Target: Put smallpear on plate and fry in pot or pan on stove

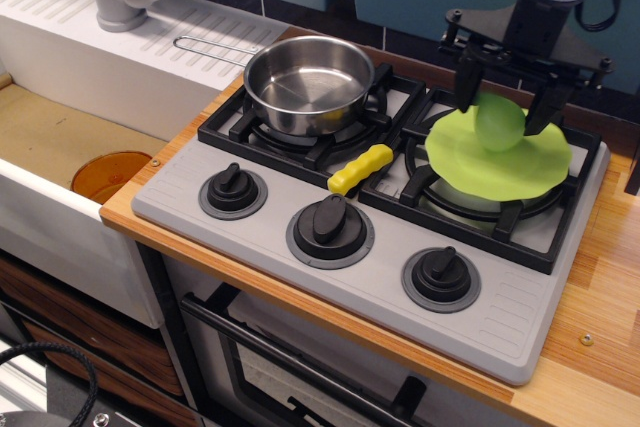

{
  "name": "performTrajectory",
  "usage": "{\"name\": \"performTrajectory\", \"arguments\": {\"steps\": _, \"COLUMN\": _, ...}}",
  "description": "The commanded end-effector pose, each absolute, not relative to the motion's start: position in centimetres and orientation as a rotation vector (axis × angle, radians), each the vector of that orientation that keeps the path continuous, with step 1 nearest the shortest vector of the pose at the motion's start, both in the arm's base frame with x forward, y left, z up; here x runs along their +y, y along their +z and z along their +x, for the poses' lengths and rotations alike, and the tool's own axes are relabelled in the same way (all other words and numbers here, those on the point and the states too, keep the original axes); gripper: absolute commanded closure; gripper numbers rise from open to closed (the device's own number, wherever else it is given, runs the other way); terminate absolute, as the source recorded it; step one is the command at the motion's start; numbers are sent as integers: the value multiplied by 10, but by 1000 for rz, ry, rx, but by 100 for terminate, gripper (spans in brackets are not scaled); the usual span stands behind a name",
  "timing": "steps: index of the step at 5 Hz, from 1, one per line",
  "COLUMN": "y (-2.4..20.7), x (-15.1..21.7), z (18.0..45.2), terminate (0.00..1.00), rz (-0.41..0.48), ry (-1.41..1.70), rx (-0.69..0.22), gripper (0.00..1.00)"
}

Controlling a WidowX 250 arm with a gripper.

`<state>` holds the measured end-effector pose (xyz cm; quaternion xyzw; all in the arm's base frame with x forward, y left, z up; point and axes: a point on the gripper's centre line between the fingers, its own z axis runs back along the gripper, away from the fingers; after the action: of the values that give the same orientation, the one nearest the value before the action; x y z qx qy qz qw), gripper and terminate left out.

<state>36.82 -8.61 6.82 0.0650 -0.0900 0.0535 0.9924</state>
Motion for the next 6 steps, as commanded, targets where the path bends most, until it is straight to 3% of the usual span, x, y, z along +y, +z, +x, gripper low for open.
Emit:
{"name": "performTrajectory", "arguments": {"steps": 1, "y": 88, "x": -88, "z": 381, "terminate": 0, "rz": 103, "ry": 119, "rx": -227, "gripper": 0}}
{"name": "performTrajectory", "arguments": {"steps": 3, "y": 117, "x": -89, "z": 364, "terminate": 0, "rz": 108, "ry": 134, "rx": -151, "gripper": 0}}
{"name": "performTrajectory", "arguments": {"steps": 6, "y": 131, "x": -68, "z": 347, "terminate": 0, "rz": 119, "ry": 46, "rx": -142, "gripper": 0}}
